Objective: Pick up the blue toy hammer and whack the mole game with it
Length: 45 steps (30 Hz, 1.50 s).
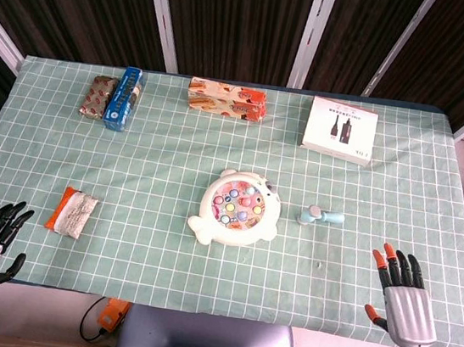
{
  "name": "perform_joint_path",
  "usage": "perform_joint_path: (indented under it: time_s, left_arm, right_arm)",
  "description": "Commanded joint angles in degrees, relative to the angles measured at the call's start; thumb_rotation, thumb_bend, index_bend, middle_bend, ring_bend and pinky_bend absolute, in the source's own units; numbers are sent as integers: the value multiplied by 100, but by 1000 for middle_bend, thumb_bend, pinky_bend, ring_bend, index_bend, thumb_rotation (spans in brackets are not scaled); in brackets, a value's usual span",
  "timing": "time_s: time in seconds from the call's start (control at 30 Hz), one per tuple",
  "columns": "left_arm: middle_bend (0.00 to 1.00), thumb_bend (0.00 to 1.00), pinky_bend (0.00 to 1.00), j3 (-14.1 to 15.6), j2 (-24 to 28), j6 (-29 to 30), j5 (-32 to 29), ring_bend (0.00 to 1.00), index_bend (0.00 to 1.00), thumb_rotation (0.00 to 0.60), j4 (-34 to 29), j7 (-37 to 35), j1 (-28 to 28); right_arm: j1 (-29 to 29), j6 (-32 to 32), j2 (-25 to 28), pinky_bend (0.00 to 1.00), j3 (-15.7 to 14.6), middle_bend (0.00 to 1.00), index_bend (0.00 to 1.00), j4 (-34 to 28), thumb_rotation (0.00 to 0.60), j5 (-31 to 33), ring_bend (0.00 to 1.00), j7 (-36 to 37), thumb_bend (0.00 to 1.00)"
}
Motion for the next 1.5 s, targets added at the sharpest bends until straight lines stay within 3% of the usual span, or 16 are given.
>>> perform_joint_path:
  time_s: [0.03,0.23,0.43,0.53,0.63,0.77,0.87,1.27,1.5]
  left_arm:
    - [0,419,0,-3,-2,-4,-12,0,0,600,0,-5,2]
    - [0,419,0,-26,7,22,-1,0,0,600,-30,-54,-9]
    - [0,419,0,-17,-8,-56,21,0,0,600,-10,-48,-57]
    - [0,419,0,-25,-7,-80,-5,0,0,600,-8,-42,-66]
    - [0,418,0,-31,5,-85,-35,0,0,600,-1,-63,-62]
    - [0,419,0,-64,22,-86,-102,0,0,600,-7,-104,-62]
    - [0,419,0,-63,30,-77,-95,0,0,600,-4,-140,-62]
    - [0,419,0,-61,48,-64,-96,0,0,600,-10,-180,-57]
    - [0,419,0,-61,49,-62,-95,0,0,600,-13,-177,-56]
  right_arm:
    - [14,-25,-13,116,18,0,0,9,600,36,0,-5,238]
    - [297,-419,-73,116,286,0,0,137,600,380,0,170,238]
    - [1261,-1637,-169,112,1124,0,24,500,600,1469,0,123,238]
    - [1796,-2215,-324,101,1476,0,111,875,600,2048,0,-46,238]
    - [2234,-2622,-537,100,1633,0,218,1272,600,2422,0,-230,238]
    - [2674,-3038,-762,94,1650,0,374,1714,600,2749,0,-448,243]
    - [2928,-3292,-901,89,1614,0,437,1974,600,3012,0,-589,246]
    - [3346,-3559,-1316,78,1372,0,577,2715,600,3126,0,-284,396]
    - [3488,-3603,-1451,76,1238,0,594,2925,600,3071,0,-183,435]
